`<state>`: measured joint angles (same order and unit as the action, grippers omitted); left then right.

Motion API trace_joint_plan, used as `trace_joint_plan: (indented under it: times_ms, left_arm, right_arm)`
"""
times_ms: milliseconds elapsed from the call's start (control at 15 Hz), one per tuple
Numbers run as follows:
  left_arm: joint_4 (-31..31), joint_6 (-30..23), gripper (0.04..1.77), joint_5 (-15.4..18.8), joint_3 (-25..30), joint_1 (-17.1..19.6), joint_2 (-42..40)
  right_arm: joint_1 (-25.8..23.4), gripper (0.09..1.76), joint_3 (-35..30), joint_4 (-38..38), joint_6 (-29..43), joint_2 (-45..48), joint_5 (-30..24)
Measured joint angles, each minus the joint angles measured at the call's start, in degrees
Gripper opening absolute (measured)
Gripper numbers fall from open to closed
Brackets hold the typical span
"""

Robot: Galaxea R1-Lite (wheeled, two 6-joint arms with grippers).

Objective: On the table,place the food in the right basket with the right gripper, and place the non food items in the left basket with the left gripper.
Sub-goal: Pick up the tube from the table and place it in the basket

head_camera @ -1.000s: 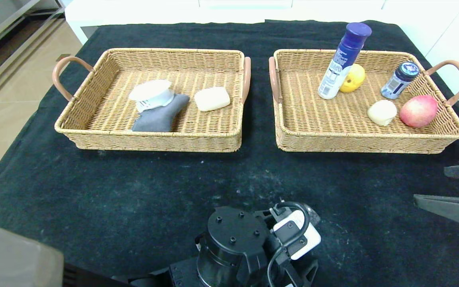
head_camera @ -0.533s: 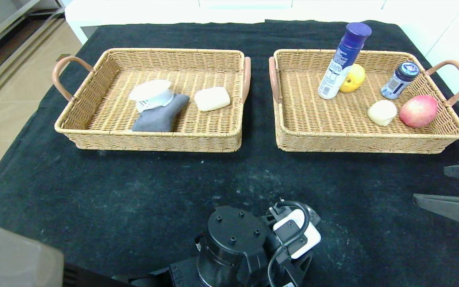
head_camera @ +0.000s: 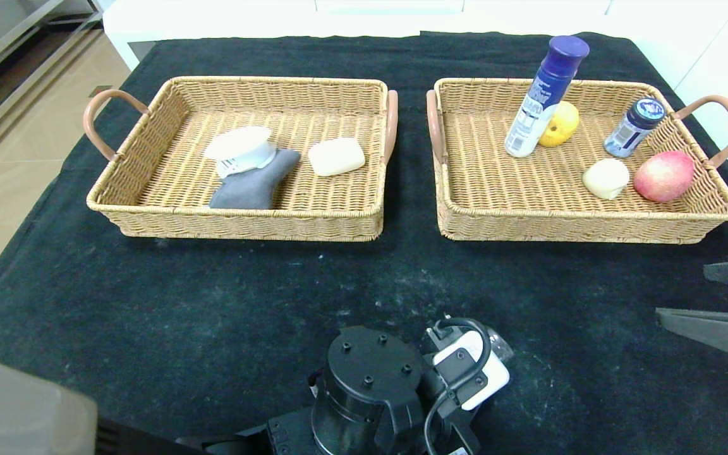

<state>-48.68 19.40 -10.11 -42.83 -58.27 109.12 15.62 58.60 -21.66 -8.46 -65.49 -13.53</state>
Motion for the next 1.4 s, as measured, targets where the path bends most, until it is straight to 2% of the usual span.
trace_joint_plan:
  times_ms: [933,1400]
  left_arm:
    - [1.3,0.5,0.67,-0.2,0.0,-0.1,-2.6]
    - [14.3,1.0,0.66,-0.7,-3.1,0.3,-11.5]
  right_arm:
    - [0.0,1.71,-0.1,0.0,0.0,-0.3,0.0]
    - [0.1,1.71,-0.3,0.0,-0.1,-0.7,0.0]
